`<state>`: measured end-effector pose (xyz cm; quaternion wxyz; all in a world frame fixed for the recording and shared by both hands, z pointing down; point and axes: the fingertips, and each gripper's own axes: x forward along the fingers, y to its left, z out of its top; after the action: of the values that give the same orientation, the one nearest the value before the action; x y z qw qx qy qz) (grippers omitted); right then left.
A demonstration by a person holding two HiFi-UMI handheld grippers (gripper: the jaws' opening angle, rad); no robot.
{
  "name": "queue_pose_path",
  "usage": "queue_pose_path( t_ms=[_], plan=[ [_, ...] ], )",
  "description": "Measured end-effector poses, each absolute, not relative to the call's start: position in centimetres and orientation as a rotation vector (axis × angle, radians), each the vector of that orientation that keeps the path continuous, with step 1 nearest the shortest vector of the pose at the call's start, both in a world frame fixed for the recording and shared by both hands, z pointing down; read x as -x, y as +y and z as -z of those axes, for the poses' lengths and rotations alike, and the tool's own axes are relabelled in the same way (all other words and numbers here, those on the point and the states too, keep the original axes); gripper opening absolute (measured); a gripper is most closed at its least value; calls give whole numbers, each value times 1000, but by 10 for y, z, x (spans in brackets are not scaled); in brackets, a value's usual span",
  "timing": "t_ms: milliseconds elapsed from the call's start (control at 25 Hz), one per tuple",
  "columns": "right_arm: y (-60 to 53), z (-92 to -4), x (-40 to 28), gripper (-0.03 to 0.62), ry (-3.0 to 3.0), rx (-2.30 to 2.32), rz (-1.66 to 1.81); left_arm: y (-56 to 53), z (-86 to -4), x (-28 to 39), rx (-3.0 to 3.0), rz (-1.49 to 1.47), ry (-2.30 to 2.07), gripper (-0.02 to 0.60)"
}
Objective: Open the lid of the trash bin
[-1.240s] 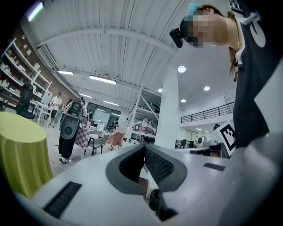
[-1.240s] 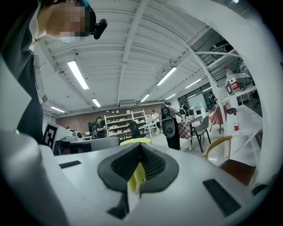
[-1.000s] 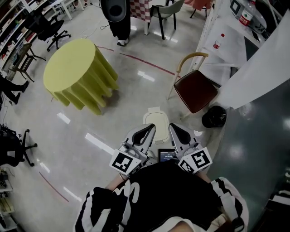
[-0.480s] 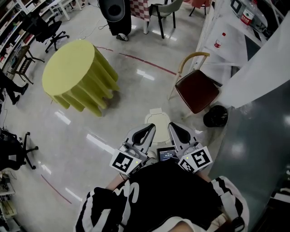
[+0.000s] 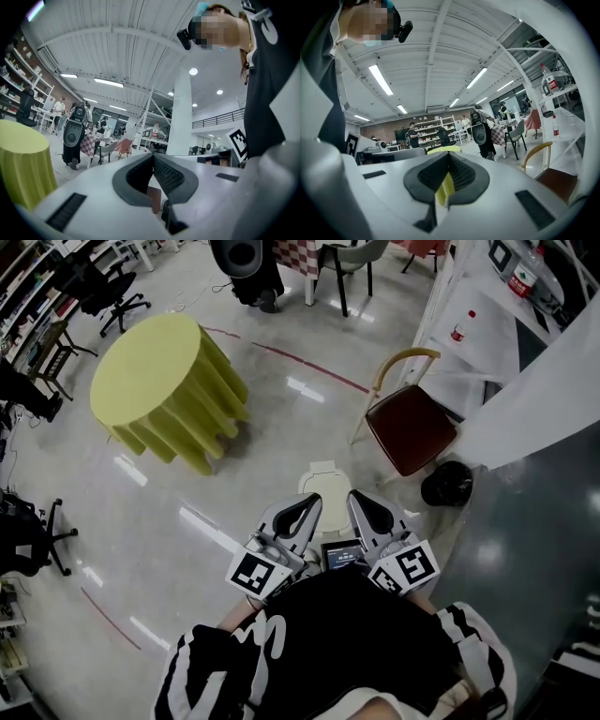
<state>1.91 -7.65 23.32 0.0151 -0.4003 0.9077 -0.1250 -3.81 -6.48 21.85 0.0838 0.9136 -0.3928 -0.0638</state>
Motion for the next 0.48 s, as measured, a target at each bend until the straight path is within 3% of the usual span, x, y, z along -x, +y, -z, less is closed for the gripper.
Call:
queue_pose_path(
  t_ms=[480],
  plan=[
    [-82,-223,-41,3,2862,1167,366,-64,-207,18,-2709,213,-1252,8]
  ],
)
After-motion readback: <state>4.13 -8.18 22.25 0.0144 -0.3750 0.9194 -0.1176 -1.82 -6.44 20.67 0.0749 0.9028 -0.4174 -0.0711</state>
